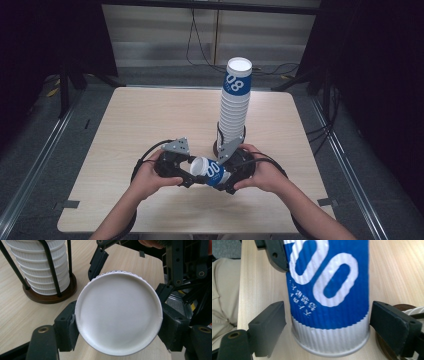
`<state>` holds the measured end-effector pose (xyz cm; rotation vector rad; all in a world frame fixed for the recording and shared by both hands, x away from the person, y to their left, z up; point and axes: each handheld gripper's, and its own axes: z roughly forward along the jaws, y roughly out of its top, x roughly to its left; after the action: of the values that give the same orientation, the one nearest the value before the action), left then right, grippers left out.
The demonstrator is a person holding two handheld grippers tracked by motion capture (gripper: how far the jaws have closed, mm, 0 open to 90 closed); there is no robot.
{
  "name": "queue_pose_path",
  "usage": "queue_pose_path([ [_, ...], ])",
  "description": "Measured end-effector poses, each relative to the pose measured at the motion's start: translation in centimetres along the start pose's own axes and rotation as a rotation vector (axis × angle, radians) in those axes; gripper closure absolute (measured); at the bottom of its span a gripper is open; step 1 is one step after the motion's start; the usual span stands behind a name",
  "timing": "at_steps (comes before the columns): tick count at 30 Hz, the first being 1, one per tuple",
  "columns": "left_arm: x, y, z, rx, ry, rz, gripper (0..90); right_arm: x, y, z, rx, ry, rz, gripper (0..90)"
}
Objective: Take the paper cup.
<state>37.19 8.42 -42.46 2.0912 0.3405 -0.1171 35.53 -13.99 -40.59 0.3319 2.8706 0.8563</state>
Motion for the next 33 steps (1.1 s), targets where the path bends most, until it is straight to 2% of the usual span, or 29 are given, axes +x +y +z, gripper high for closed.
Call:
queue_pose_path([
  [2, 0.0, 0.0, 0.0, -0.001, -0.001, -0.003, 28.7, -0.1, -0.2, 0.0, 0.000, -0.004, 0.002, 12.6],
  [8, 0.2, -0.1, -0.2, -0.004, 0.004, -0.014, 28.7, -0.2, -0.8, -0.5, -0.066, -0.010, 0.030, 12.6],
  [17, 0.4, -0.4, -0.2, -0.004, 0.007, -0.025, 28.6, -0.6, -2.2, -0.8, -0.174, -0.013, 0.109, 12.5],
  [23, 0.5, -0.4, -0.5, -0.007, 0.014, -0.028, 28.6, -0.7, -3.0, -1.0, -0.238, -0.014, 0.140, 12.5],
  [33, 0.6, -0.5, -0.5, -0.002, 0.010, -0.033, 28.6, -0.6, -4.0, -1.2, -0.287, -0.020, 0.168, 12.5],
])
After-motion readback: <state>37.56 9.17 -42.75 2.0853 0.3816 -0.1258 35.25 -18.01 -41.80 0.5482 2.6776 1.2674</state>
